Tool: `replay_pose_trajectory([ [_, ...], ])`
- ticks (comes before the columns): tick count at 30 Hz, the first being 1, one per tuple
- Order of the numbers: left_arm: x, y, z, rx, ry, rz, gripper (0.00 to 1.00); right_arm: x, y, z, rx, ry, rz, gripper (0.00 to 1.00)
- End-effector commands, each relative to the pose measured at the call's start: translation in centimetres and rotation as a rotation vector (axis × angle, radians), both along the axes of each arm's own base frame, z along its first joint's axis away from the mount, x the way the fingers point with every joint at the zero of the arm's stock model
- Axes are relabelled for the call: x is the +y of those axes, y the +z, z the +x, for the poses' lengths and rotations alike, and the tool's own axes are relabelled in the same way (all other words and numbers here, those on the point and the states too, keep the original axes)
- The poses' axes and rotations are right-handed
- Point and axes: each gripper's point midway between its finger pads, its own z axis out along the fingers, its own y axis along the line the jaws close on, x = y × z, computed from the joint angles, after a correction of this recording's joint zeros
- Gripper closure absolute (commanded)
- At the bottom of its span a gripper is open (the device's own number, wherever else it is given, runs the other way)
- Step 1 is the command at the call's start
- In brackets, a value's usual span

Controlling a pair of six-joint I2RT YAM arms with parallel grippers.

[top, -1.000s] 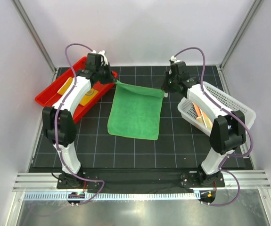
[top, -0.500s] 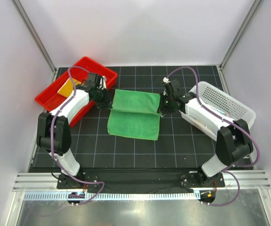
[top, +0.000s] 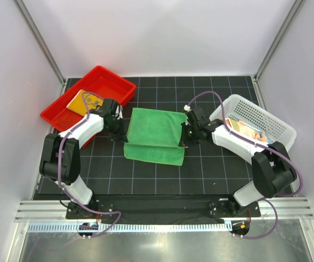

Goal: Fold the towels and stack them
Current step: Fold the towel

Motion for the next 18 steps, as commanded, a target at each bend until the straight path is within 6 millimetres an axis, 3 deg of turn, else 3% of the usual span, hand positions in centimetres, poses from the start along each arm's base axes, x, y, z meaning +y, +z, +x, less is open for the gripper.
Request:
replay_pose_trajectory([
  [1, 0.0, -0.1, -1.2, 0.007, 0.015, 0.010, 1.00, 0.7, -0.1, -0.4, -0.033, 0.015, -0.019, 0.99],
  [9, 0.0, -2.2, -2.3, 0.060, 0.017, 0.048, 1.00, 0.8, -1.6, -1.5, -0.007, 0.040, -0.057, 0.99],
  [11, 0.1, -2.4, -2.4, 0.062, 0.018, 0.052, 1.00, 0.6, -1.9, -1.8, 0.003, 0.043, -0.066, 0.93],
  [12, 0.1, -2.3, -2.3, 0.058, 0.018, 0.056, 1.00, 0.5, -2.1, -2.0, 0.007, 0.046, -0.073, 0.86],
  [18, 0.3, -2.4, -2.6, 0.060, 0.016, 0.068, 1.00, -0.4, -2.9, -3.2, 0.041, 0.039, -0.101, 0.70],
])
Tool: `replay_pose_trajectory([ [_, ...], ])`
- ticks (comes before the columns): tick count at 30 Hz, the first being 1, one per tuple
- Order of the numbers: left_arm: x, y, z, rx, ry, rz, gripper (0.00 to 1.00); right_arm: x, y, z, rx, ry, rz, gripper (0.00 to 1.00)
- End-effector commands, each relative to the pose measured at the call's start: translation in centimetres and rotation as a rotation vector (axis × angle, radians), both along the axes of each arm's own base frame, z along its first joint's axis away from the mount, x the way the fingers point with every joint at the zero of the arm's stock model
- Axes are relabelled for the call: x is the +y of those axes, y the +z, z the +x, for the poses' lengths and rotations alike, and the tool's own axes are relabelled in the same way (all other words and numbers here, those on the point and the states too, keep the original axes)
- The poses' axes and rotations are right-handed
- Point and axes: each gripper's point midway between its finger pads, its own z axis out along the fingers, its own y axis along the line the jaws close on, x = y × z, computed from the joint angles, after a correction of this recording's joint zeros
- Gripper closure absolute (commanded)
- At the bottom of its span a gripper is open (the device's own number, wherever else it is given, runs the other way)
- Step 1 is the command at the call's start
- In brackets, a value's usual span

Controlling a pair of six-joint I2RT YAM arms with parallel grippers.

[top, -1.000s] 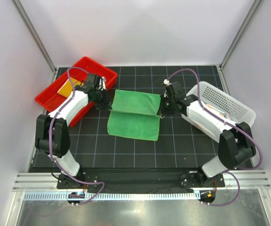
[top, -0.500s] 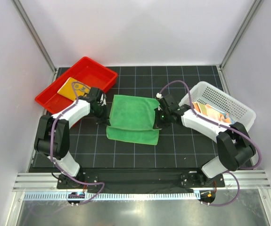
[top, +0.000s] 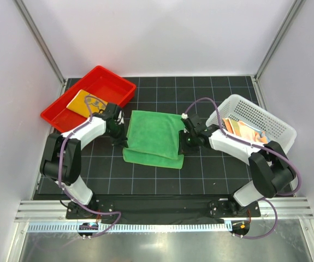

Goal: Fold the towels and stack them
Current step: Fold the towel

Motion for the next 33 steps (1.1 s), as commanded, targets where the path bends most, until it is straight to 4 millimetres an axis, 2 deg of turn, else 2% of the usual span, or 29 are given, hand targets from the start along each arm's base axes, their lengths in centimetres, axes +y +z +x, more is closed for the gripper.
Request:
replay_pose_trajectory([
  [1, 0.1, 0.1, 0.1, -0.010, 0.010, 0.010, 1.00, -0.8, -0.2, -0.5, 0.003, -0.019, -0.034, 0.63],
  [6, 0.0, -0.1, -0.1, 0.000, 0.003, 0.011, 1.00, -1.0, -0.6, -0.7, 0.020, -0.093, -0.021, 0.54],
  [9, -0.1, 0.0, 0.0, -0.004, 0.001, 0.010, 1.00, -1.0, -0.8, -0.1, -0.013, -0.115, -0.020, 0.53],
  [15, 0.0, 0.1, 0.0, -0.009, -0.002, 0.013, 1.00, -0.6, -1.3, 0.1, 0.010, -0.183, 0.003, 0.53],
  [19, 0.0, 0.1, -0.1, -0.010, -0.001, 0.015, 1.00, -0.3, -0.7, 0.4, -0.010, -0.228, 0.034, 0.53],
  [23, -0.1, 0.0, -0.2, -0.002, -0.007, 0.020, 1.00, -0.8, -0.7, 0.8, -0.026, -0.287, 0.026, 0.54],
  [26, -0.1, -0.1, -0.3, 0.000, -0.005, 0.025, 1.00, -0.8, -1.3, 0.6, 0.002, -0.314, 0.024, 0.54],
  [33, 0.4, -0.3, -0.5, 0.004, -0.008, 0.066, 1.00, -0.2, -1.4, 0.5, 0.003, -0.350, 0.079, 0.60],
])
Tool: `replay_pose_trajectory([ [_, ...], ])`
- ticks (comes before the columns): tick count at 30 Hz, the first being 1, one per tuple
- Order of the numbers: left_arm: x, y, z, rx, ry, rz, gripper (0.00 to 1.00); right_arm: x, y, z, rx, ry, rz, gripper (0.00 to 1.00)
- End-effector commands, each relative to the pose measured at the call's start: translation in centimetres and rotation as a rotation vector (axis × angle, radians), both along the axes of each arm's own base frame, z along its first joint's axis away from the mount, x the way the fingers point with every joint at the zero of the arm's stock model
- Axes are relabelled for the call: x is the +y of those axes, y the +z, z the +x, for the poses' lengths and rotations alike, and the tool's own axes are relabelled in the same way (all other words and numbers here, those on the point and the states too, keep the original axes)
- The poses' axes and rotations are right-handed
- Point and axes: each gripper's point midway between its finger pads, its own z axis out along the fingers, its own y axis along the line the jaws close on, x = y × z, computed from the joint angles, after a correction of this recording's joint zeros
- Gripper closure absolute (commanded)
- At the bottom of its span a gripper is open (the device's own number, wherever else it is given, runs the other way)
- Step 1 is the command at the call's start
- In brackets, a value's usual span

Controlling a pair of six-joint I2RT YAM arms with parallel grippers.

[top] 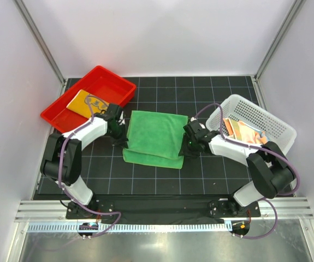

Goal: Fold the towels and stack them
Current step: Fold the towel

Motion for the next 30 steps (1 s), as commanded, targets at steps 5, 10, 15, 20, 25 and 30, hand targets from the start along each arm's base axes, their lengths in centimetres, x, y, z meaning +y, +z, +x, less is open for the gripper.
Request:
replay_pose_trajectory([
  [5, 0.6, -0.2, -0.3, 0.009, 0.003, 0.042, 1.00, 1.1, 2.9, 0.8, -0.081, -0.069, 0.106, 0.56],
  [10, 0.4, -0.1, -0.3, 0.008, -0.001, 0.040, 1.00, 1.1, 3.8, 0.8, -0.092, -0.101, 0.130, 0.52],
  [15, 0.4, -0.2, -0.3, 0.008, 0.001, 0.041, 1.00, 1.4, 2.4, 1.0, -0.056, -0.107, 0.113, 0.53],
  [20, 0.4, -0.2, -0.3, 0.007, -0.003, 0.043, 1.00, 1.1, 1.4, 1.2, -0.043, -0.130, 0.090, 0.53],
  [25, 0.3, -0.1, -0.2, 0.003, -0.001, 0.041, 1.00, 1.3, 0.6, 1.2, -0.028, -0.134, 0.089, 0.57],
  [30, 0.2, -0.2, -0.2, 0.007, -0.001, 0.041, 1.00, 1.0, 0.3, 1.3, -0.032, -0.142, 0.075, 0.66],
])
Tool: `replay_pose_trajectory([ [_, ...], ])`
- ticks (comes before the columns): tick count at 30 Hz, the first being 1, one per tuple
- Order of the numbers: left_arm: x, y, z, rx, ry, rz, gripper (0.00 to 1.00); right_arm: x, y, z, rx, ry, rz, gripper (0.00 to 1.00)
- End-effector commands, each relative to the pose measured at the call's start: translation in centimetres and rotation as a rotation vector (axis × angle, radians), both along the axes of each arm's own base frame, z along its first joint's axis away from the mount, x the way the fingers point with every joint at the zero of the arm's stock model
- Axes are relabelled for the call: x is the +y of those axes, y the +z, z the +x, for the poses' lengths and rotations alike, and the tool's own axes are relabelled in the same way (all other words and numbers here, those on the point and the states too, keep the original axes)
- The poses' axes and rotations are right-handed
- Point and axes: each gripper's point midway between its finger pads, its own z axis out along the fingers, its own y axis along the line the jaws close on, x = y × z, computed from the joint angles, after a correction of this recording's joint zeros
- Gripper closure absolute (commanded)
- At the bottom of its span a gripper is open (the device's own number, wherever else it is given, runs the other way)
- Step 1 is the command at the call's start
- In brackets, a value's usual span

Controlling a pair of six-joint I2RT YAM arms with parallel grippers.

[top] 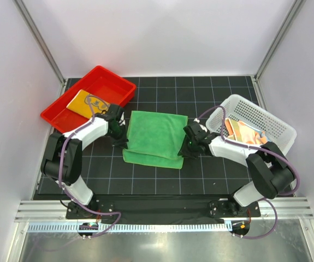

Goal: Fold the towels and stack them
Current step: Fold the towel

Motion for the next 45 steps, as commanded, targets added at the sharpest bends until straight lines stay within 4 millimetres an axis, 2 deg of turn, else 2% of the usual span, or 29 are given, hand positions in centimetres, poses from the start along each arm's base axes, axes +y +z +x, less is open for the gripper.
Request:
replay_pose_trajectory([
  [1, 0.1, 0.0, -0.1, 0.006, 0.001, 0.013, 1.00, 0.3, 0.6, 1.3, -0.051, -0.026, 0.003, 0.68],
  [7, 0.1, 0.1, 0.0, 0.002, 0.003, 0.017, 1.00, 0.1, 1.0, 1.2, -0.056, -0.022, -0.012, 0.88],
  [9, 0.2, 0.2, 0.1, 0.000, 0.007, 0.018, 1.00, 0.0, 1.1, 1.2, -0.057, -0.020, -0.017, 0.98],
  [13, 0.1, 0.7, 0.3, -0.009, 0.011, 0.018, 1.00, 0.0, 1.5, 1.3, -0.060, -0.012, -0.016, 0.99],
  [16, 0.8, 1.7, 0.6, -0.014, 0.014, 0.061, 1.00, 0.3, 2.9, 1.6, -0.074, 0.010, -0.016, 0.99],
  [17, 0.8, 3.2, 1.6, -0.053, 0.016, 0.063, 1.00, 0.4, 3.5, 1.7, -0.081, 0.019, -0.018, 0.99],
  [18, 1.2, 3.8, 1.5, -0.052, 0.014, 0.083, 1.00, 0.5, 4.9, 2.0, -0.098, 0.033, -0.017, 0.99],
  [20, 1.6, 5.9, 2.2, -0.105, 0.023, 0.101, 1.00, 0.6, 6.4, 2.2, -0.119, 0.050, -0.010, 0.99],
  [22, 1.7, 6.5, 1.6, -0.105, 0.019, 0.097, 1.00, 0.7, 6.8, 1.3, -0.112, 0.077, 0.010, 0.99],
  [23, 1.7, 6.5, 0.7, -0.101, 0.020, 0.081, 1.00, 0.4, 6.0, 0.6, -0.092, 0.085, 0.001, 0.99],
  [25, 1.2, 6.1, -0.2, -0.094, 0.031, 0.042, 1.00, 1.5, 5.9, -0.5, -0.087, 0.130, 0.072, 0.99],
  [26, 1.0, 5.2, -1.8, -0.065, 0.026, 0.009, 1.00, 1.2, 4.4, -1.5, -0.061, 0.134, 0.071, 0.99],
  [27, 0.5, 4.9, -1.7, -0.075, 0.049, -0.023, 1.00, 1.7, 4.2, -1.5, -0.074, 0.142, 0.105, 0.99],
  [29, -0.2, 3.6, -2.4, -0.061, 0.050, -0.065, 1.00, 1.8, 2.7, -2.4, -0.058, 0.149, 0.123, 0.99],
  [30, -0.2, 2.1, -3.8, -0.015, 0.050, -0.058, 1.00, 1.8, 2.4, -2.5, -0.054, 0.146, 0.128, 0.99],
  [33, -0.2, -0.1, -4.9, 0.034, 0.059, -0.050, 1.00, 1.6, 1.2, -2.8, -0.052, 0.138, 0.124, 0.99],
  [36, 0.0, -1.3, -5.1, 0.048, 0.073, -0.027, 1.00, 1.1, 0.8, -2.5, -0.061, 0.134, 0.093, 0.99],
  [41, 0.3, -1.3, -4.9, 0.038, 0.082, -0.015, 1.00, 1.1, 1.2, -2.8, -0.069, 0.147, 0.101, 0.99],
  [45, 0.4, 0.1, -4.3, 0.010, 0.077, -0.006, 1.00, 0.9, 2.6, -2.5, -0.095, 0.159, 0.089, 0.99],
])
